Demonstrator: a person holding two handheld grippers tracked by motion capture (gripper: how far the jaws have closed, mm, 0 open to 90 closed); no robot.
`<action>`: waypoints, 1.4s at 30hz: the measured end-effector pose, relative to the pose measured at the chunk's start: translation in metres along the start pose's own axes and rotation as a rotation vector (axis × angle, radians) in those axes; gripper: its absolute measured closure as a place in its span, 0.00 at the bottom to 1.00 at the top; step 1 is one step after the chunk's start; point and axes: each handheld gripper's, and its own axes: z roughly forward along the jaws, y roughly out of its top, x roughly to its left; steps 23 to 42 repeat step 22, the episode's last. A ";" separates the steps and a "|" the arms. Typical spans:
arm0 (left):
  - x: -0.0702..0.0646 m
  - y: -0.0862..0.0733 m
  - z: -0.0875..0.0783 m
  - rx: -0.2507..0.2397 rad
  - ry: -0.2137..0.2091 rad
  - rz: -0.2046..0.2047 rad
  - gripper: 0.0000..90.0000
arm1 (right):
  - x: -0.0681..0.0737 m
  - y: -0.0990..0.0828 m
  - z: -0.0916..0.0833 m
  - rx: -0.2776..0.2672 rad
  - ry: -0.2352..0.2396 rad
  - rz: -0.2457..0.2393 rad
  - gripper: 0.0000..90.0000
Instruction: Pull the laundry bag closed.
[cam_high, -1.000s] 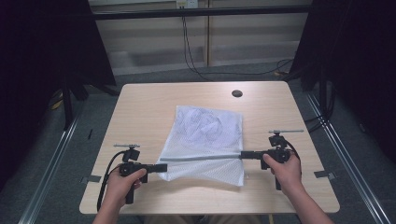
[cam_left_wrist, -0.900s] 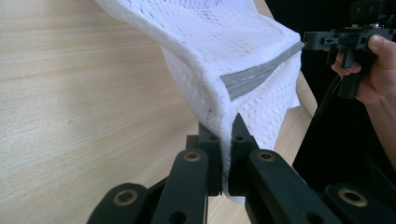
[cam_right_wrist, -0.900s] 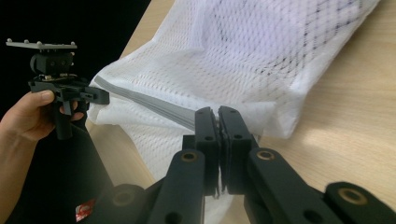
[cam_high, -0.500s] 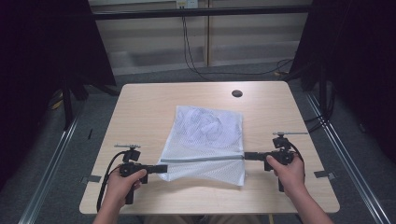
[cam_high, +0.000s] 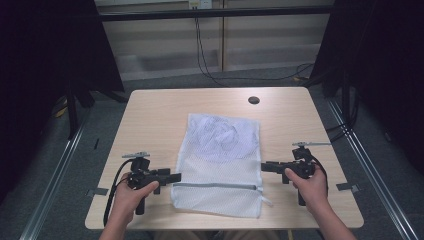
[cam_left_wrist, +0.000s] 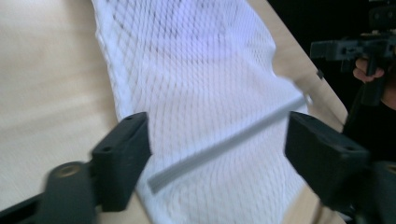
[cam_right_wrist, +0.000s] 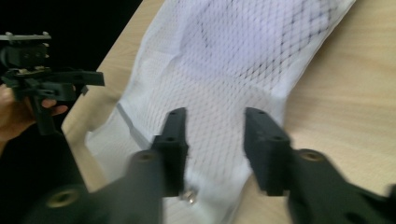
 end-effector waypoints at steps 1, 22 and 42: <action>0.000 0.000 0.000 -0.011 0.016 0.009 0.16 | 0.000 0.000 0.000 -0.009 -0.008 -0.012 0.55; 0.024 -0.004 -0.006 0.040 0.321 0.152 0.07 | -0.018 -0.009 0.006 0.001 -0.231 -0.188 0.13; 0.024 -0.004 -0.006 0.040 0.321 0.152 0.07 | -0.018 -0.009 0.006 0.001 -0.231 -0.188 0.13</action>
